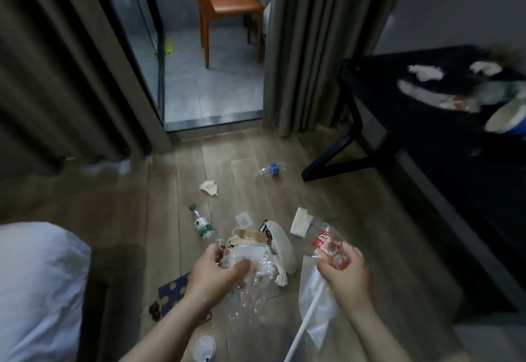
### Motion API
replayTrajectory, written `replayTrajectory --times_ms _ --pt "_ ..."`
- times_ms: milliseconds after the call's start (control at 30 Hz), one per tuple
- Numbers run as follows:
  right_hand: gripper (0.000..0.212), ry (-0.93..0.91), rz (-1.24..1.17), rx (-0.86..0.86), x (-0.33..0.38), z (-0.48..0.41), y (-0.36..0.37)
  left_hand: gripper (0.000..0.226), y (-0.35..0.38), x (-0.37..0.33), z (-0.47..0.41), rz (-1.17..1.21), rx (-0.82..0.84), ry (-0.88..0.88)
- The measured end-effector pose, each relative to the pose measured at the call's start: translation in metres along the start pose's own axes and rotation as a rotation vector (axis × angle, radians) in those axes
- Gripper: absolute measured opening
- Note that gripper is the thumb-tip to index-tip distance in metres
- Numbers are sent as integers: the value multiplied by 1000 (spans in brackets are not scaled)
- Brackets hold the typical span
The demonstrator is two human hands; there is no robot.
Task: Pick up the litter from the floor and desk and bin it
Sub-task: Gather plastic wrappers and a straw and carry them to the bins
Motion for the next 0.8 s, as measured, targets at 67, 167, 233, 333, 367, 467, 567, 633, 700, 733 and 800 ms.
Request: replayTrajectory --times_ms 67,167,233,333,367,467,567,633,700,733,800 --pt "22 -17 25 14 48 7 -36 45 -23 -47 30 13 -1 1" --pt "19 -60 63 0 113 15 -89 42 -53 -115 74 28 13 27" --pt "21 -65 60 -25 149 19 -120 39 -69 -155 100 51 -5 48" --pt "25 -77 15 -70 184 19 -158 41 -74 -200 125 100 -12 78" --pt "24 -92 18 -88 190 19 -169 38 -72 -209 132 96 -24 98" --pt "22 -129 9 -159 202 21 -200 42 -59 -233 147 106 -41 139" --pt "27 -140 -5 -170 207 20 -226 45 -44 -258 159 106 -1 179" --pt "27 -157 -12 -184 211 16 -242 37 -37 -274 163 102 -26 235" --pt "20 -172 -11 -203 216 12 -258 33 -31 -289 168 115 -47 280" --pt "18 -174 -10 -213 218 11 -264 33 -28 -295 169 137 -33 289" --pt "20 -170 -11 -244 219 12 -278 32 -20 -306 174 160 0 302"
Point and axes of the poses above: each hand's wrist, its own z-axis away from the middle knuckle, its own y-axis out of the palm, x = y × z, the point moved 3 cm from there along -z, towards the middle knuckle, and after that the axes turned 7 degrees about -x, right-handed, at the moved point
